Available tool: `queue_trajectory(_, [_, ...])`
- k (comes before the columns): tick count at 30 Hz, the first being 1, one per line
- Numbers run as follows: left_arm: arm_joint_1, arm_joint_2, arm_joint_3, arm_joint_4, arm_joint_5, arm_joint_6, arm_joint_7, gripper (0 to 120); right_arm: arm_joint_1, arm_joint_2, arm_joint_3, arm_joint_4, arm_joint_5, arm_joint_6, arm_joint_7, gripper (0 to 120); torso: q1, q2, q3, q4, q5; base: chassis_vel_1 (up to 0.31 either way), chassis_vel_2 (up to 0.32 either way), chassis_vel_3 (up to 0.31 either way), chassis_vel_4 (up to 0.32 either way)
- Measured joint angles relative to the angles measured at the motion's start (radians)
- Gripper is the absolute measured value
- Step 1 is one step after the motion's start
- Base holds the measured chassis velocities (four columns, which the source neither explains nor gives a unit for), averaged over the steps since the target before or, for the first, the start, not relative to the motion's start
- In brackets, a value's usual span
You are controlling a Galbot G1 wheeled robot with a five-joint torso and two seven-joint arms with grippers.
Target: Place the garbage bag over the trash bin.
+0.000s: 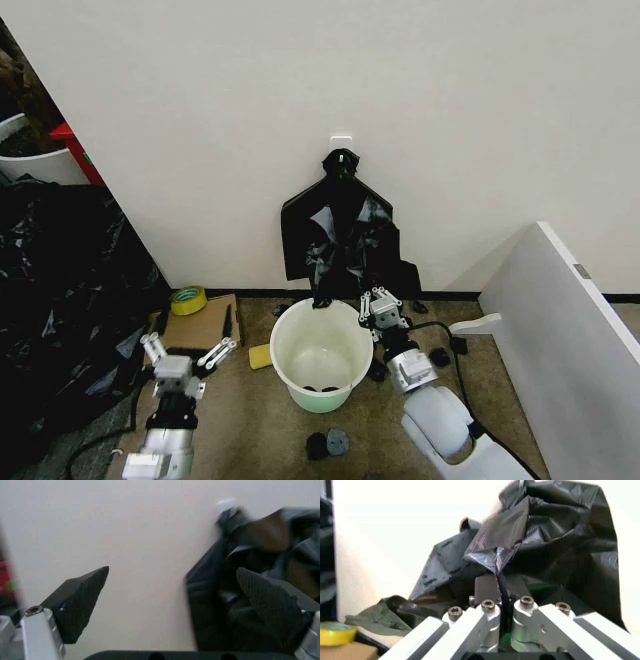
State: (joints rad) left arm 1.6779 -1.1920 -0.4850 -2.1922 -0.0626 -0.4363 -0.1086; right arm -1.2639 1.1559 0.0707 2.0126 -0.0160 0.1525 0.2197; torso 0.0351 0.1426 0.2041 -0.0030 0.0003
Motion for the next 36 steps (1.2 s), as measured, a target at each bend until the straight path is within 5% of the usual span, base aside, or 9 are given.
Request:
queue_trajectory(5, [-0.161,0.157,0.036,0.052,-0.063,0.043,0.037,100,0.032,-0.003,-0.052,0.005,-0.016,0.01,-0.024,0,0.0,0.0,0.0,0.0009,0.0003,0.0,0.0,0.0,0.0])
queue_trajectory(12, [-0.352,0.258,0.148,0.158,-0.093,0.1,0.048,100,0.035,-0.001,-0.061,-0.007,-0.032,0.014,-0.031,0,0.0,0.0,0.0,0.0006,0.0,0.0,0.0,0.0,0.0])
queue_trajectory(25, [-0.712,0.34,0.447,0.301,-0.168,0.119,0.116,100,0.031,0.002,-0.034,-0.009,-0.047,0.013,-0.03,0,0.0,0.0,0.0,0.0002,0.0002,0.0,0.0,0.0,0.0])
queue_trajectory(36, [-0.811,0.356,0.535,0.388,-0.144,0.112,0.171,97,0.034,0.005,-0.023,-0.011,-0.046,0.012,-0.025,0,0.0,0.0,0.0,0.0005,0.0,0.0,0.0,0.0,0.0])
